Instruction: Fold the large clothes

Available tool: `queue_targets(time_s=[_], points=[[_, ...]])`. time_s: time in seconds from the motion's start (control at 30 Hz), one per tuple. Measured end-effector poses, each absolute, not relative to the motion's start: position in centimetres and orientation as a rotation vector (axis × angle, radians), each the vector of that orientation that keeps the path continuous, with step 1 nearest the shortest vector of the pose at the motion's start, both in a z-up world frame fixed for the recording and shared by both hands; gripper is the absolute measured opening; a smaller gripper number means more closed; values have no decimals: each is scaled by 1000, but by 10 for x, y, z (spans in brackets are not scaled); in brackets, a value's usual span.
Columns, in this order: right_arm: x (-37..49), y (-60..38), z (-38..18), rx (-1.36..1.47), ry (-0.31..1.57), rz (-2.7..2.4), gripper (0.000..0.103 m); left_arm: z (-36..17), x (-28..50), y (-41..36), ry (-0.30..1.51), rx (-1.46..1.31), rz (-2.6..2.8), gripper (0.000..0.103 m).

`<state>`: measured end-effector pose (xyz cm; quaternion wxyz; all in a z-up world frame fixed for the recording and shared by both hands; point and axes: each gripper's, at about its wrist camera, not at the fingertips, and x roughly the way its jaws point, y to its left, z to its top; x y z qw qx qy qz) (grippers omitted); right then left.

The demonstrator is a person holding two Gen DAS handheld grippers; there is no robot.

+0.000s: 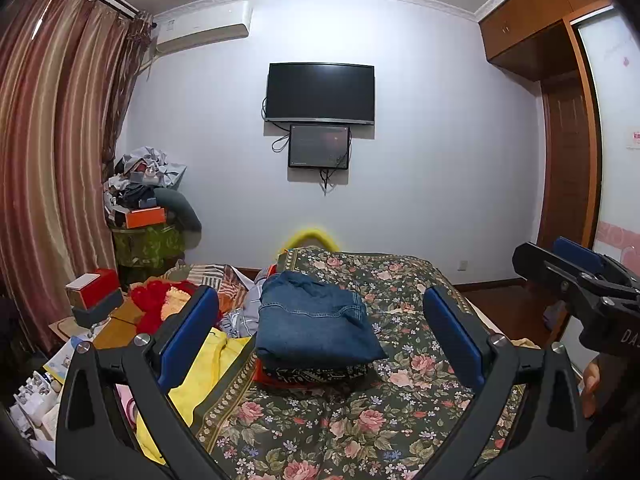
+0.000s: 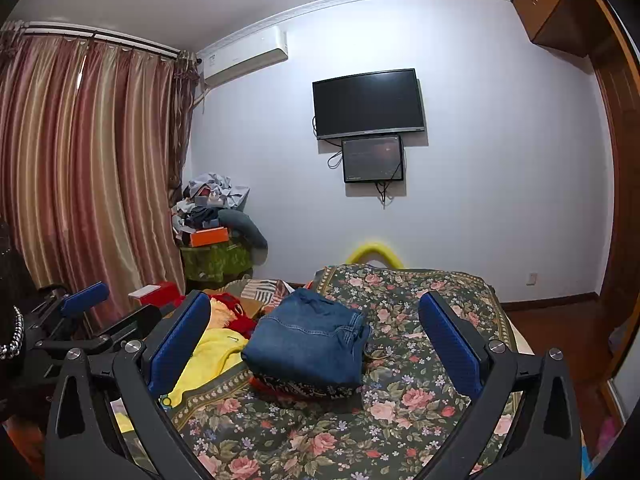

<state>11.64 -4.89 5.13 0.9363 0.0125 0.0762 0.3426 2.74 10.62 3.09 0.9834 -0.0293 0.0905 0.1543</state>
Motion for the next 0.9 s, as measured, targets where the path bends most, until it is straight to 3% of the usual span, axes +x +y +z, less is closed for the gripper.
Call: queue_targets(time_s=[0.9], points=[[120, -53, 49, 27, 149, 684, 103, 29, 35, 106, 216, -68, 258, 103]])
